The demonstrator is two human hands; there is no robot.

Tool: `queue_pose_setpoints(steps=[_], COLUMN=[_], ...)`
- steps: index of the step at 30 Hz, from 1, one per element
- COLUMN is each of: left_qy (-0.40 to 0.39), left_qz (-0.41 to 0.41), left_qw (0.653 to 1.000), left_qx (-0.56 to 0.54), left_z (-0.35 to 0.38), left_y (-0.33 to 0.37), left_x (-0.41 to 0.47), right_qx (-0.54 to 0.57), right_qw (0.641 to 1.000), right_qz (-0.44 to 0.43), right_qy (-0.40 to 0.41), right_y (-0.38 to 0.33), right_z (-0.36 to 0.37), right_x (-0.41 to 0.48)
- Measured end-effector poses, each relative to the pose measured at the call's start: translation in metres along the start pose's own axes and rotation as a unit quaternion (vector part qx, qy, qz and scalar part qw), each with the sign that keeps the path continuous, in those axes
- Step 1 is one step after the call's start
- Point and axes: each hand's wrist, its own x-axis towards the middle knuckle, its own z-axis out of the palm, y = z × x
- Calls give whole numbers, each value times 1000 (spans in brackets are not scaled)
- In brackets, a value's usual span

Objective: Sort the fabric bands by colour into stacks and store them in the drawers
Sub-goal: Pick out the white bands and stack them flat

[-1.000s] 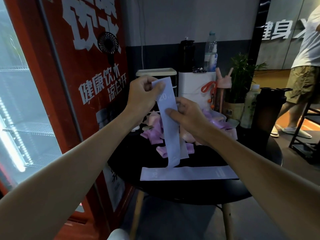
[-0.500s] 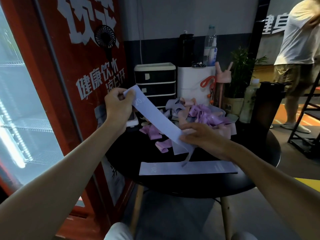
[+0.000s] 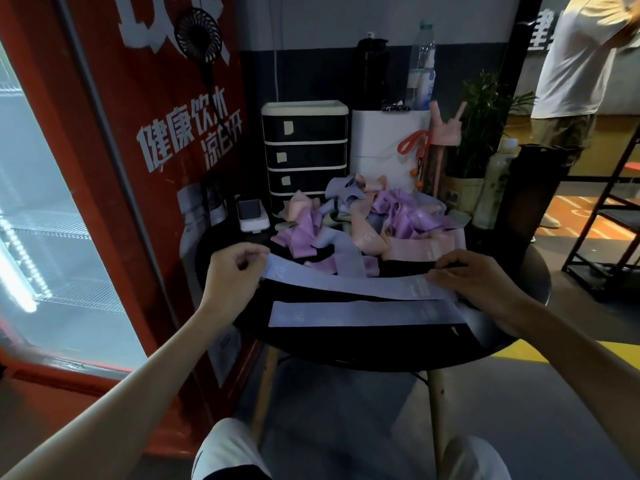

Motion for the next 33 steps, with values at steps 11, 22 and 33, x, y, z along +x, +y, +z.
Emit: queue_pose_setpoints(steps=[11, 22, 33], left_qy=[-51, -82, -202], left_qz=[37, 80, 123], left_qw=[995, 983, 956], left_qx=[77, 141, 172], left_z=[14, 13, 7], left_y=[-27, -45, -56], left_x=[-39, -46, -39], right_qx=[-120, -180, -288], right_qw=[989, 979, 951], right_qz=[-54, -63, -108], right_qy=[61, 78, -24], right_y=[41, 44, 54], right_z=[7, 13, 11], right_x=[-4, -11, -11])
